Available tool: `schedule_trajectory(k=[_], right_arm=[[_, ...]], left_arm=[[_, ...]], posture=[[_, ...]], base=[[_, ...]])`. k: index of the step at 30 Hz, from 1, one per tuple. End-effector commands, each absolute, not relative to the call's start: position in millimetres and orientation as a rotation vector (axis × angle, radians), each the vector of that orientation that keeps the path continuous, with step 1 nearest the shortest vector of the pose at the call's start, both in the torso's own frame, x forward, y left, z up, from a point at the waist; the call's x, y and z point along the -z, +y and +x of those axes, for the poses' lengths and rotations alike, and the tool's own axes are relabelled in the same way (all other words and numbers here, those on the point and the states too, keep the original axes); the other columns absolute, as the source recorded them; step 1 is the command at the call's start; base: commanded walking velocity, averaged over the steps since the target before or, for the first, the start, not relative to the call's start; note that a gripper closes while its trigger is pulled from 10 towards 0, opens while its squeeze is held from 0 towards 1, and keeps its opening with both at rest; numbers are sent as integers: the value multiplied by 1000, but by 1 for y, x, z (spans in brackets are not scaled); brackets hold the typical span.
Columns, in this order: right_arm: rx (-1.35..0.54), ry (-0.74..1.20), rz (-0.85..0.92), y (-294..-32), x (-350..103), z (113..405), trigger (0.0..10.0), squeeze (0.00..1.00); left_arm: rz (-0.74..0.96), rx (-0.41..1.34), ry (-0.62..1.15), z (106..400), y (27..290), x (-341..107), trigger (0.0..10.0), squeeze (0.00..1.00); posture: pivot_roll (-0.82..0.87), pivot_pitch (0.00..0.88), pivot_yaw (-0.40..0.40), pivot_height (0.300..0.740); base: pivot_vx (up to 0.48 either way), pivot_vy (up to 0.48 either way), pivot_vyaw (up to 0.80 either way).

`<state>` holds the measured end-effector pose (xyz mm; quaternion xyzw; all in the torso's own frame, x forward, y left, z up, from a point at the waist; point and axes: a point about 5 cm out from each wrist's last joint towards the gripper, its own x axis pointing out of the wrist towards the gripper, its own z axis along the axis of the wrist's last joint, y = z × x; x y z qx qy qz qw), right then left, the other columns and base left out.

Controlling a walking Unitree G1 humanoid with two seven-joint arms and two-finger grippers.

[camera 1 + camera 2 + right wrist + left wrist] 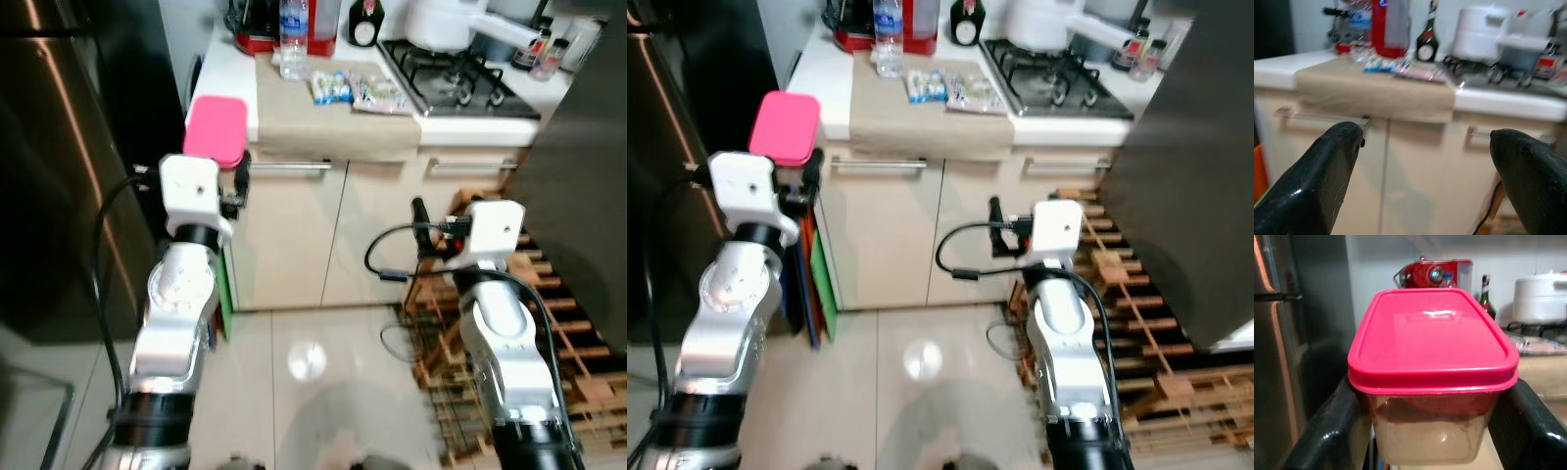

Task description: Restocking fridge

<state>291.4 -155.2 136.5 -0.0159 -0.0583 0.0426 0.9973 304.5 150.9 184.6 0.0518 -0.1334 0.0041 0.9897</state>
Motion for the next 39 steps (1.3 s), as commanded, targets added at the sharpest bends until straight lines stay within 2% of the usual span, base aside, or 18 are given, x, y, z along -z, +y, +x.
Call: schedule_trajectory(k=[1,5,6,12,16,22,27,39], right_arm=[[-69,-83,-20,-162,-131,284,10000,0],[-106,56,-31,-170,-102,247,10000,0],[-81,102,-32,-180,-95,236,10000,0],[-60,138,-47,-194,-89,227,10000,0],[-69,128,-56,-192,-91,232,10000,0],[-88,47,-61,-182,-107,264,10000,0],[-93,25,-61,-179,-112,276,10000,0],[-111,33,-60,-173,-108,279,10000,0]], left_arm=[[113,6,-268,303,147,-185,10000,0],[140,-25,-222,294,165,-174,10000,0],[158,-33,-192,286,172,-165,10000,0],[177,-47,-113,271,187,-146,10000,0],[100,-22,-54,261,190,-135,10000,0],[1,90,-70,271,164,-137,10000,0],[-4,126,-77,275,159,-139,10000,0],[-17,140,-81,278,152,-140,10000,0]], posture=[[-101,20,-16,740],[-87,28,-21,740],[-90,28,-19,740],[-93,27,-15,740],[-93,15,-11,740],[-100,0,-5,740],[-107,0,-1,740],[-115,0,-2,740]], base=[[-277,0,0],[-282,0,0],[-285,0,0],[-95,0,0],[0,0,0],[0,-457,0],[0,-477,0],[0,-472,0]])
